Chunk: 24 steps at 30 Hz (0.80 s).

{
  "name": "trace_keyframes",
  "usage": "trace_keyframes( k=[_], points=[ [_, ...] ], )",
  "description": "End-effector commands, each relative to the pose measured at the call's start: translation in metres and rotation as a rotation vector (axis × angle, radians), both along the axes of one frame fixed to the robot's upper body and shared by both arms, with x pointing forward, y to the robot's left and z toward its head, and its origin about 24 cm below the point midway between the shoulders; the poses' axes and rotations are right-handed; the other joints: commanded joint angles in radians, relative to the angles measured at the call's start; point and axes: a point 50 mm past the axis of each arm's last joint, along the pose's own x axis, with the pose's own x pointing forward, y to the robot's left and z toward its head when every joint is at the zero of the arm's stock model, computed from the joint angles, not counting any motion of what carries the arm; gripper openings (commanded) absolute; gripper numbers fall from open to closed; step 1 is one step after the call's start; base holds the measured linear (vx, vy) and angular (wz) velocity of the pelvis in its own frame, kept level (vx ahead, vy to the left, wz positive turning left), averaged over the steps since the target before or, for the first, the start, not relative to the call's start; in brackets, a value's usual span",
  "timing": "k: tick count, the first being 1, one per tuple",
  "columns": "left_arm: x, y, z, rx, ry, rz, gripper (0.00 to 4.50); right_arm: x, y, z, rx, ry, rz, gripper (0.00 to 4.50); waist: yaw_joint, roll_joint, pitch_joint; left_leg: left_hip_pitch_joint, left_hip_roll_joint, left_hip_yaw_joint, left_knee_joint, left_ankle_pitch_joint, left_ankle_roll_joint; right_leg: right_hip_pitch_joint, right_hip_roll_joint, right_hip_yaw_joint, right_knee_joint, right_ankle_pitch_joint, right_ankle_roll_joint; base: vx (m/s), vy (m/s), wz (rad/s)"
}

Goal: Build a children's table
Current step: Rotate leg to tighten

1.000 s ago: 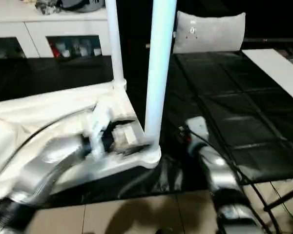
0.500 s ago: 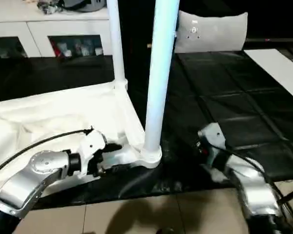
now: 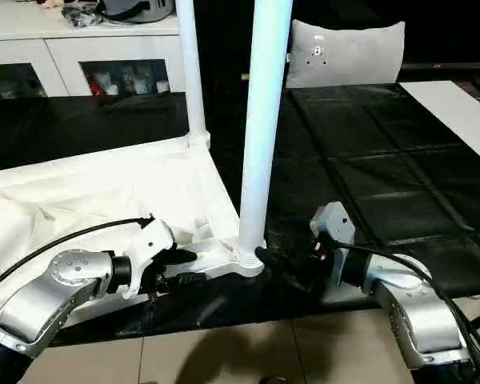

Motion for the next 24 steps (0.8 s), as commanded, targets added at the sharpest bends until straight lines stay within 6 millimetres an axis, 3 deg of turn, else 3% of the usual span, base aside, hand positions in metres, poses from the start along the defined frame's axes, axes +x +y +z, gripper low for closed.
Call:
trace_keyframes(
  k=[1, 8, 17, 24],
  points=[
    [-0.0004, 0.0084, -0.0058, 0.059, 0.016, 0.026, 1.94, -0.0019, 0.0015, 0.0017, -0.016, 0.008, 0.025, 4.5, 0.001, -0.007, -0.048, -0.022, -0.004, 0.014, -0.072, -0.222, 0.087, 0.059, -0.038, 0.031, -0.099, -0.542, -0.022, 0.0, 0.0, 0.0],
    [-0.0052, 0.0062, -0.0034, 0.063, 0.027, -0.008, 1.44, -0.0031, 0.0013, -0.0003, -0.032, 0.038, 0.04, 4.5, -0.008, -0.005, -0.047, -0.025, -0.005, 0.011, -0.072, -0.234, 0.085, 0.059, -0.038, 0.027, -0.103, -0.564, -0.006, 0.0, 0.0, 0.0],
    [-0.0077, 0.0059, -0.0047, 0.127, 0.034, -0.022, 0.64, -0.0029, 0.0027, -0.0015, -0.045, 0.052, 0.046, 4.5, -0.01, -0.003, -0.047, -0.023, -0.005, 0.011, -0.071, -0.235, 0.085, 0.057, -0.037, 0.027, -0.103, -0.562, -0.012, 0.0, 0.0, 0.0],
    [-0.0053, 0.0068, -0.003, 0.138, 0.015, -0.023, 0.1, -0.0017, 0.0029, -0.0017, -0.049, 0.048, 0.04, 4.5, -0.011, -0.003, -0.045, -0.021, -0.01, 0.011, -0.069, -0.254, 0.082, 0.054, -0.036, 0.021, -0.112, -0.607, 0.01, 0.0, 0.0, 0.0]
  ],
)
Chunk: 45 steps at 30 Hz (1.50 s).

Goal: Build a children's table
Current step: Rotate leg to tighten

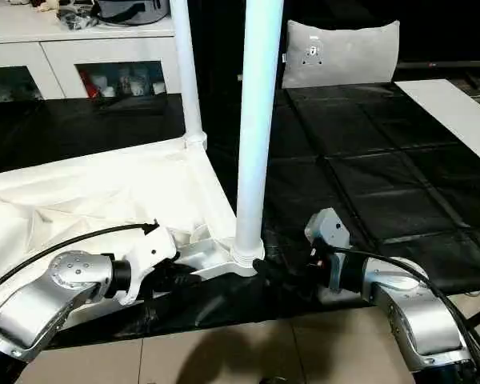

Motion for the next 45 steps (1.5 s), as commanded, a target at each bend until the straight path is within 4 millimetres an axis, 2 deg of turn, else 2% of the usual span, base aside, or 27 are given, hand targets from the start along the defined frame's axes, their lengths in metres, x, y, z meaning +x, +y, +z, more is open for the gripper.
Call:
trace_keyframes(
  k=[1, 5, 7, 8, 9, 10, 11, 12, 14, 15, 17, 18, 19, 20, 21, 24, 26, 27, 28, 30, 31, 33, 34, 35, 40, 42, 45],
  points=[
    [0.005, 0.011, -0.006, 0.067, -0.012, 0.031, 0.1, 0.004, 0.001, 0.007, -0.014, -0.029, 0.003, 4.5, 0.001, -0.005, -0.042, -0.02, -0.011, 0.011, -0.068, -0.26, 0.083, 0.052, -0.035, 0.021, -0.114, -0.614, 0.015, 0.0, 0.0, 0.0],
    [0.013, 0.019, -0.007, 0.099, -0.067, -0.001, 0.03, 0.008, 0.002, 0.007, -0.008, -0.045, -0.006, 4.5, -0.003, -0.009, -0.041, -0.019, -0.017, 0.011, -0.064, -0.28, 0.081, 0.05, -0.033, 0.012, -0.123, -0.65, 0.043, 0.0, 0.0, 0.0],
    [0.017, 0.023, -0.007, 0.106, -0.129, -0.086, 0.03, 0.009, 0.002, 0.008, -0.003, -0.046, -0.001, 4.5, -0.008, -0.013, -0.039, -0.019, -0.021, 0.01, -0.061, -0.293, 0.082, 0.048, -0.032, 0.005, -0.133, -0.679, 0.07, 0.0, 0.0, 0.0],
    [0.018, 0.024, -0.008, 0.102, -0.153, -0.133, 0.03, 0.01, 0.002, 0.007, -0.004, -0.043, 0.005, 4.5, -0.011, -0.011, -0.039, -0.015, -0.027, 0.01, -0.057, -0.305, 0.085, 0.043, -0.03, -0.001, -0.141, -0.699, 0.085, 0.0, 0.0, 0.0],
    [0.019, 0.025, -0.009, 0.104, -0.155, -0.161, 0.03, 0.01, 0.002, 0.007, -0.004, -0.042, 0.013, 4.5, -0.014, -0.012, -0.041, -0.015, -0.026, 0.01, -0.056, -0.304, 0.084, 0.045, -0.031, -0.002, -0.141, -0.697, 0.089, 0.0, 0.0, 0.0],
    [0.02, 0.026, -0.01, 0.106, -0.153, -0.169, 0.03, 0.011, 0.002, 0.007, -0.004, -0.042, 0.016, 4.5, -0.014, -0.008, -0.041, -0.015, -0.022, 0.008, -0.06, -0.306, 0.082, 0.048, -0.034, -0.006, -0.141, -0.685, 0.087, 0.0, 0.0, 0.0],
    [0.023, 0.024, -0.008, 0.078, -0.158, -0.235, 0.03, 0.012, 0.003, 0.006, 0.0, -0.042, 0.023, 4.5, -0.018, -0.003, -0.038, -0.006, -0.017, 0.006, -0.061, -0.329, 0.083, 0.045, -0.035, -0.014, -0.149, -0.687, 0.079, 0.0, 0.0, 0.0],
    [0.023, 0.022, -0.007, 0.062, -0.161, -0.267, 0.03, 0.013, 0.003, 0.006, 0.002, -0.043, 0.027, 4.5, -0.021, 0.003, -0.041, 0.004, -0.014, 0.003, -0.06, -0.348, 0.079, 0.048, -0.04, -0.022, -0.152, -0.669, 0.065, 0.0, 0.0, 0.0],
    [0.026, 0.017, -0.003, 0.026, -0.161, -0.319, 0.03, 0.014, 0.004, 0.007, 0.008, -0.044, 0.043, 4.5, -0.021, 0.001, -0.042, -0.006, -0.002, -0.004, -0.073, -0.347, 0.077, 0.061, -0.046, -0.016, -0.138, -0.608, 0.034, 0.0, 0.0, 0.0],
    [0.026, 0.017, -0.003, 0.026, -0.161, -0.319, 0.03, 0.014, 0.004, 0.007, 0.008, -0.044, 0.043, 4.5, -0.021, 0.002, -0.042, -0.006, -0.002, -0.004, -0.075, -0.348, 0.08, 0.061, -0.047, -0.015, -0.138, -0.6, 0.028, 0.0, 0.0, 0.0],
    [0.032, 0.007, 0.001, -0.007, -0.174, -0.38, 0.03, 0.014, 0.006, 0.009, 0.01, -0.048, 0.074, 4.5, -0.014, 0.004, -0.043, -0.004, 0.005, -0.003, -0.08, -0.336, 0.079, 0.062, -0.054, -0.002, -0.127, -0.56, -0.012, 0.0, 0.0, 0.0],
    [0.034, 0.006, 0.0, -0.003, -0.179, -0.38, 0.03, 0.014, 0.006, 0.009, 0.01, -0.048, 0.077, 4.5, -0.009, 0.01, -0.042, 0.0, 0.008, -0.003, -0.083, -0.343, 0.075, 0.06, -0.056, 0.002, -0.124, -0.551, -0.029, 0.0, 0.0, 0.0],
    [0.034, 0.006, 0.0, 0.001, -0.178, -0.379, 0.03, 0.014, 0.006, 0.009, 0.009, -0.048, 0.077, 4.5, -0.008, 0.008, -0.042, -0.002, 0.009, -0.003, -0.084, -0.343, 0.074, 0.062, -0.056, 0.005, -0.121, -0.545, -0.035, 0.0, 0.0, 0.0],
    [0.035, 0.007, -0.002, 0.01, -0.174, -0.378, 0.03, 0.014, 0.007, 0.009, 0.009, -0.048, 0.078, 4.5, -0.001, 0.006, -0.045, -0.004, 0.012, -0.003, -0.087, -0.328, 0.071, 0.066, -0.06, 0.01, -0.113, -0.523, -0.047, 0.0, 0.0, 0.0],
    [0.037, 0.009, -0.004, 0.028, -0.166, -0.364, 0.03, 0.014, 0.007, 0.008, 0.011, -0.044, 0.082, 4.5, 0.002, 0.011, -0.047, -0.004, 0.013, -0.003, -0.087, -0.316, 0.071, 0.068, -0.061, 0.014, -0.109, -0.504, -0.057, 0.0, 0.0, 0.0],
    [0.042, 0.014, -0.007, 0.055, -0.154, -0.301, 0.03, 0.013, 0.009, 0.007, 0.02, -0.034, 0.093, 4.5, 0.016, 0.009, -0.056, -0.016, 0.018, 0.0, -0.086, -0.206, 0.079, 0.078, -0.062, 0.031, -0.081, -0.347, -0.119, 0.0, 0.0, 0.0],
    [0.044, 0.02, -0.01, 0.038, -0.131, -0.252, 0.03, 0.01, 0.01, 0.005, 0.021, -0.025, 0.104, 4.5, 0.022, 0.004, -0.055, -0.019, 0.014, 0.004, -0.082, -0.18, 0.082, 0.078, -0.062, 0.034, -0.077, -0.345, -0.129, 0.0, 0.0, 0.0],
    [0.044, 0.021, -0.01, 0.027, -0.136, -0.25, 0.03, 0.01, 0.01, 0.004, 0.016, -0.023, 0.107, 4.5, 0.023, 0.003, -0.055, -0.02, 0.012, 0.005, -0.081, -0.174, 0.081, 0.079, -0.062, 0.036, -0.075, -0.352, -0.128, 0.0, 0.0, 0.0],
    [0.044, 0.022, -0.01, 0.011, -0.142, -0.248, 0.03, 0.01, 0.01, 0.004, 0.015, -0.023, 0.108, 4.5, 0.027, -0.004, -0.058, -0.024, 0.011, 0.006, -0.08, -0.148, 0.083, 0.084, -0.063, 0.037, -0.073, -0.356, -0.12, 0.0, 0.0, 0.0],
    [0.044, 0.022, -0.009, -0.047, -0.125, -0.212, 0.44, 0.011, 0.01, 0.004, 0.016, -0.019, 0.113, 4.5, 0.033, -0.005, -0.06, -0.03, 0.007, 0.009, -0.078, -0.108, 0.087, 0.083, -0.061, 0.04, -0.069, -0.362, -0.106, 0.0, 0.0, 0.0],
    [0.044, 0.022, -0.009, -0.063, -0.119, -0.199, 0.55, 0.011, 0.01, 0.004, 0.016, -0.019, 0.115, 4.5, 0.032, -0.009, -0.058, -0.032, 0.006, 0.01, -0.078, -0.106, 0.087, 0.082, -0.06, 0.04, -0.07, -0.374, -0.098, 0.0, 0.0, 0.0],
    [0.045, 0.023, -0.01, -0.059, -0.111, -0.188, 0.59, 0.011, 0.01, 0.004, 0.014, -0.017, 0.12, 4.5, 0.033, -0.004, -0.055, -0.03, 0.005, 0.013, -0.077, -0.131, 0.079, 0.075, -0.058, 0.042, -0.073, -0.433, -0.082, 0.0, 0.0, 0.0],
    [0.045, 0.023, -0.01, -0.05, -0.114, -0.185, 0.68, 0.012, 0.011, 0.004, 0.011, -0.017, 0.124, 4.5, 0.033, -0.001, -0.054, -0.023, 0.006, 0.014, -0.078, -0.158, 0.075, 0.069, -0.057, 0.041, -0.079, -0.465, -0.075, 0.0, 0.0, 0.0],
    [0.045, 0.023, -0.011, -0.048, -0.112, -0.184, 0.82, 0.012, 0.011, 0.004, 0.008, -0.019, 0.127, 4.5, 0.031, -0.003, -0.052, -0.023, 0.006, 0.013, -0.08, -0.178, 0.074, 0.069, -0.055, 0.041, -0.082, -0.482, -0.067, 0.0, 0.0, 0.0],
    [0.039, 0.029, -0.019, 0.008, -0.071, -0.228, 0.82, 0.012, 0.012, 0.004, 0.006, -0.02, 0.129, 4.5, 0.028, -0.004, -0.052, -0.021, 0.006, 0.014, -0.082, -0.202, 0.072, 0.065, -0.054, 0.043, -0.088, -0.506, -0.046, 0.0, 0.0, 0.0],
    [0.038, 0.031, -0.021, 0.023, -0.06, -0.234, 0.5, 0.013, 0.012, 0.004, 0.005, -0.021, 0.126, 4.5, 0.028, -0.003, -0.053, -0.02, 0.006, 0.014, -0.082, -0.198, 0.072, 0.065, -0.054, 0.044, -0.086, -0.491, -0.051, 0.0, 0.0, 0.0],
    [0.039, 0.032, -0.022, 0.029, -0.051, -0.228, 0.36, 0.013, 0.011, 0.003, 0.0, -0.026, 0.117, 4.5, 0.029, -0.004, -0.053, -0.021, 0.005, 0.015, -0.081, -0.188, 0.073, 0.066, -0.054, 0.044, -0.084, -0.487, -0.055, 0.0, 0.0, 0.0]
  ],
)
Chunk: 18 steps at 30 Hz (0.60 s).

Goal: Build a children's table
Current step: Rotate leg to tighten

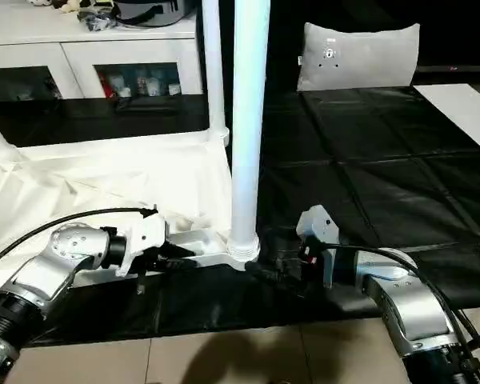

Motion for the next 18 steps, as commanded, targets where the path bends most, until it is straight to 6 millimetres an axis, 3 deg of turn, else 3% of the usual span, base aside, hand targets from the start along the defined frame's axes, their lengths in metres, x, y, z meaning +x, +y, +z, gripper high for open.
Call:
trace_keyframes(
  k=[1, 2, 9, 13, 14, 16, 18],
  points=[
    [-0.004, 0.01, -0.014, 0.064, 0.058, 0.029, 0.25, 0.005, 0.002, 0.004, -0.011, -0.027, 0.006, 4.5, 0.001, -0.017, -0.048, -0.022, 0.005, 0.015, -0.076, -0.19, 0.07, 0.058, -0.047, 0.042, -0.085, -0.486, -0.063, 0.0, 0.0, 0.0],
    [-0.004, 0.01, -0.013, 0.061, 0.056, 0.031, 0.08, 0.005, 0.002, 0.004, -0.01, -0.028, 0.004, 4.5, 0.001, -0.017, -0.047, -0.022, 0.005, 0.016, -0.075, -0.192, 0.07, 0.057, -0.047, 0.042, -0.086, -0.492, -0.063, 0.0, 0.0, 0.0],
    [-0.003, 0.003, -0.004, -0.009, 0.054, -0.026, 0.03, 0.014, 0.003, 0.006, -0.036, -0.067, 0.022, 4.5, 0.0, -0.016, -0.048, -0.02, 0.006, 0.016, -0.076, -0.195, 0.068, 0.056, -0.047, 0.042, -0.086, -0.493, -0.066, 0.0, 0.0, 0.0],
    [-0.009, -0.002, -0.002, -0.003, 0.059, -0.123, 0.03, 0.02, 0.004, 0.008, -0.045, -0.069, 0.061, 4.5, 0.001, -0.016, -0.053, -0.021, 0.011, 0.016, -0.074, -0.157, 0.08, 0.059, -0.048, 0.047, -0.072, -0.406, -0.109, 0.0, 0.0, 0.0],
    [-0.017, -0.009, -0.002, 0.043, 0.052, -0.238, 0.01, 0.023, 0.008, 0.01, -0.009, -0.006, 0.154, 4.31, 0.003, -0.021, -0.056, -0.023, 0.012, 0.016, -0.073, -0.138, 0.086, 0.061, -0.049, 0.047, -0.064, -0.37, -0.127, 0.0, 0.0, 0.0],
    [-0.019, -0.011, -0.002, 0.056, 0.052, -0.273, 0.01, 0.022, 0.01, 0.01, -0.001, 0.019, 0.196, 4.31, 0.006, -0.017, -0.058, -0.023, 0.017, 0.017, -0.071, -0.119, 0.1, 0.061, -0.048, 0.049, -0.057, -0.316, -0.155, 0.0, 0.0, 0.0],
    [-0.019, -0.013, -0.001, 0.063, 0.049, -0.292, 0.0, 0.022, 0.013, 0.01, 0.007, 0.045, 0.235, 4.03, 0.014, -0.015, -0.056, -0.021, 0.019, 0.019, -0.07, -0.114, 0.103, 0.06, -0.048, 0.051, -0.054, -0.292, -0.173, 0.0, 0.0, 0.0]
  ],
)
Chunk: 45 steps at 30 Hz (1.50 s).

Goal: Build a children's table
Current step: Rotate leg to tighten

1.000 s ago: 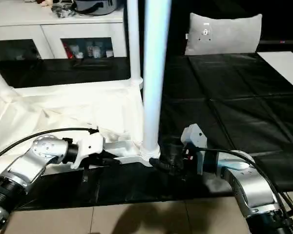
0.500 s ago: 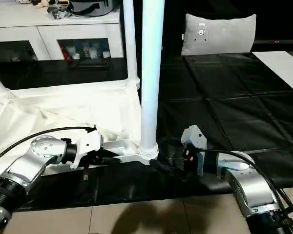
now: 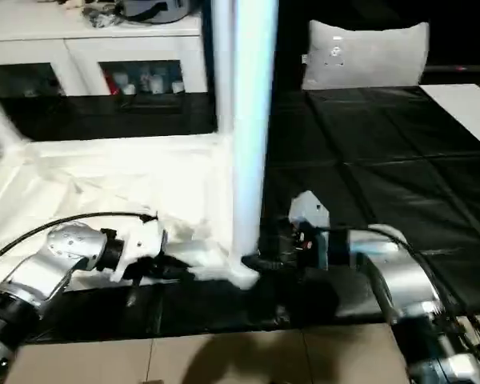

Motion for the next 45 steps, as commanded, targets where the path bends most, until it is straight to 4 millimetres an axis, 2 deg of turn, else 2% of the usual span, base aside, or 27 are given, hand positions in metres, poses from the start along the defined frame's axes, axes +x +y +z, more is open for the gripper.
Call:
trace_keyframes(
  k=[1, 3, 7, 8, 12, 13, 15, 20, 26, 27, 29, 31, 33, 34, 35, 36, 37, 38, 40, 41, 43, 44, 45],
  points=[
    [-0.008, -0.01, -0.004, 0.05, 0.011, -0.111, 0.0, -0.001, 0.003, 0.0, 0.009, 0.035, 0.051, 4.03, -0.002, -0.013, -0.059, -0.018, 0.02, 0.018, -0.068, -0.107, 0.102, 0.064, -0.048, 0.051, -0.052, -0.281, -0.177, 0.0, 0.0, 0.0],
    [-0.006, -0.012, -0.003, 0.046, 0.006, -0.111, 0.0, -0.002, 0.006, 0.0, 0.01, 0.06, 0.09, 3.87, 0.006, -0.014, -0.056, -0.015, 0.02, 0.02, -0.069, -0.124, 0.092, 0.063, -0.05, 0.051, -0.057, -0.309, -0.17, 0.0, 0.0, 0.0],
    [-0.003, -0.014, -0.001, 0.045, 0.002, -0.114, 0.0, 0.0, 0.007, -0.001, 0.008, 0.096, 0.133, 3.51, 0.008, -0.016, -0.057, -0.015, 0.018, 0.019, -0.071, -0.139, 0.074, 0.064, -0.05, 0.051, -0.06, -0.338, -0.156, 0.0, 0.0, 0.0],
    [-0.003, -0.014, -0.001, 0.045, 0.002, -0.115, 0.0, 0.0, 0.007, -0.001, 0.008, 0.106, 0.142, 3.31, 0.009, -0.016, -0.056, -0.015, 0.017, 0.019, -0.07, -0.143, 0.072, 0.063, -0.05, 0.051, -0.061, -0.342, -0.156, 0.0, 0.0, 0.0],
    [-0.002, -0.013, -0.001, 0.044, 0.005, -0.113, 0.0, 0.0, 0.006, -0.001, 0.006, 0.118, 0.152, 2.97, 0.01, -0.017, -0.058, -0.016, 0.018, 0.018, -0.07, -0.132, 0.07, 0.065, -0.05, 0.052, -0.058, -0.329, -0.156, 0.0, 0.0, 0.0],
    [-0.002, -0.013, -0.001, 0.045, 0.006, -0.113, 0.0, 0.0, 0.006, -0.001, 0.007, 0.119, 0.153, 2.97, 0.01, -0.019, -0.059, -0.017, 0.018, 0.018, -0.069, -0.122, 0.071, 0.066, -0.05, 0.053, -0.056, -0.313, -0.16, 0.0, 0.0, 0.0],
    [-0.002, -0.012, -0.001, 0.045, 0.01, -0.108, 0.0, 0.001, 0.006, -0.001, 0.01, 0.127, 0.158, 2.68, 0.012, -0.019, -0.06, -0.017, 0.018, 0.019, -0.068, -0.114, 0.073, 0.065, -0.049, 0.053, -0.054, -0.301, -0.165, 0.0, 0.0, 0.0],
    [-0.002, -0.011, -0.001, 0.041, 0.018, -0.099, 0.0, 0.001, 0.007, -0.001, 0.013, 0.137, 0.167, 2.26, 0.015, -0.022, -0.06, -0.017, 0.018, 0.02, -0.068, -0.112, 0.073, 0.066, -0.05, 0.053, -0.054, -0.31, -0.162, 0.0, 0.0, 0.0],
    [-0.003, -0.01, 0.0, 0.008, 0.043, -0.054, 0.0, -0.003, 0.011, -0.004, 0.032, 0.151, 0.166, 2.1, 0.016, -0.019, -0.06, -0.016, 0.018, 0.019, -0.068, -0.111, 0.069, 0.065, -0.05, 0.052, -0.053, -0.306, -0.164, 0.0, 0.0, 0.0],
    [-0.002, -0.012, 0.001, -0.013, 0.047, -0.02, 0.0, -0.005, 0.014, -0.006, 0.047, 0.15, 0.138, 2.09, 0.015, -0.023, -0.059, -0.017, 0.018, 0.02, -0.068, -0.111, 0.069, 0.066, -0.049, 0.053, -0.053, -0.306, -0.164, 0.0, 0.0, 0.0],
    [-0.001, -0.018, 0.004, -0.049, 0.048, 0.049, 0.0, -0.007, 0.02, -0.012, 0.051, 0.138, 0.073, 2.08, 0.014, -0.022, -0.057, -0.018, 0.019, 0.019, -0.071, -0.117, 0.062, 0.066, -0.052, 0.053, -0.054, -0.32, -0.16, 0.0, 0.0, 0.0],
    [0.0, -0.023, 0.006, -0.076, 0.054, 0.112, 0.0, -0.005, 0.026, -0.017, 0.038, 0.117, -0.015, 2.07, 0.009, -0.021, -0.054, -0.018, 0.015, 0.018, -0.074, -0.138, 0.055, 0.066, -0.05, 0.05, -0.062, -0.366, -0.141, 0.0, 0.0, 0.0],
    [0.0, -0.032, 0.008, -0.113, 0.059, 0.185, 0.0, 0.0, 0.034, -0.025, 0.025, 0.101, -0.165, 2.05, -0.003, -0.021, -0.047, -0.015, 0.011, 0.019, -0.077, -0.173, 0.034, 0.061, -0.049, 0.047, -0.075, -0.461, -0.106, 0.0, 0.0, 0.0],
    [0.0, -0.035, 0.008, -0.125, 0.059, 0.202, 0.0, 0.002, 0.036, -0.027, 0.023, 0.101, -0.207, 2.05, -0.003, -0.021, -0.047, -0.015, 0.011, 0.019, -0.077, -0.173, 0.034, 0.061, -0.049, 0.047, -0.075, -0.461, -0.106, 0.0, 0.0, 0.0],
    [0.001, -0.041, 0.009, -0.134, 0.051, 0.243, 0.0, 0.007, 0.039, -0.032, 0.019, 0.102, -0.315, 2.02, -0.019, -0.022, -0.046, -0.017, 0.005, 0.014, -0.077, -0.201, 0.015, 0.064, -0.048, 0.04, -0.082, -0.531, -0.067, 0.0, 0.0, 0.0],
    [0.005, -0.055, 0.01, -0.15, 0.03, 0.321, 0.0, 0.014, 0.047, -0.038, 0.003, 0.106, -0.464, 2.02, -0.033, -0.018, -0.042, -0.018, 0.004, 0.013, -0.079, -0.219, 0.01, 0.061, -0.046, 0.037, -0.09, -0.555, -0.05, 0.0, 0.0, 0.0],
    [0.006, -0.056, 0.01, -0.15, 0.029, 0.323, 0.0, 0.014, 0.047, -0.039, 0.002, 0.106, -0.468, 1.99, -0.038, -0.018, -0.041, -0.015, 0.002, 0.013, -0.077, -0.232, 0.007, 0.057, -0.045, 0.032, -0.096, -0.571, -0.043, 0.0, 0.0, 0.0],
    [0.008, -0.066, 0.012, -0.161, 0.012, 0.363, 0.0, 0.019, 0.052, -0.042, -0.004, 0.108, -0.555, 1.99, -0.05, -0.02, -0.041, -0.01, -0.003, 0.011, -0.074, -0.252, 0.006, 0.055, -0.044, 0.028, -0.103, -0.596, -0.029, 0.0, 0.0, 0.0],
    [0.013, -0.078, 0.014, -0.163, -0.013, 0.414, 0.0, 0.025, 0.057, -0.043, 0.004, 0.112, -0.66, 1.98, -0.063, -0.019, -0.039, -0.006, -0.01, 0.013, -0.069, -0.276, 0.02, 0.048, -0.041, 0.022, -0.114, -0.632, -0.013, 0.0, 0.0, 0.0],
    [0.016, -0.085, 0.015, -0.159, -0.036, 0.436, 0.0, 0.028, 0.059, -0.043, 0.001, 0.109, -0.717, 1.98, -0.068, -0.016, -0.039, -0.006, -0.012, 0.011, -0.067, -0.285, 0.024, 0.047, -0.04, 0.018, -0.119, -0.648, 0.0, 0.0, 0.0, 0.0],
    [0.016, -0.088, 0.016, -0.155, -0.048, 0.445, 0.0, 0.03, 0.06, -0.044, -0.003, 0.105, -0.747, 1.98, -0.073, -0.016, -0.042, -0.01, -0.014, 0.009, -0.066, -0.29, 0.035, 0.05, -0.042, 0.014, -0.123, -0.651, 0.015, 0.0, 0.0, 0.0],
    [0.019, -0.099, 0.02, -0.158, -0.072, 0.464, 0.0, 0.033, 0.065, -0.04, 0.043, 0.082, -0.782, 2.53, -0.076, -0.013, -0.043, -0.014, -0.012, 0.007, -0.068, -0.286, 0.04, 0.052, -0.042, 0.014, -0.122, -0.634, 0.015, 0.0, 0.0, 0.0],
    [0.019, -0.099, 0.02, -0.158, -0.072, 0.464, 0.0, 0.033, 0.065, -0.04, 0.043, 0.082, -0.782, 2.67, -0.076, -0.014, -0.045, -0.01, -0.011, 0.01, -0.066, -0.285, 0.045, 0.045, -0.041, 0.016, -0.124, -0.618, 0.008, 0.0, 0.0, 0.0]
  ],
)
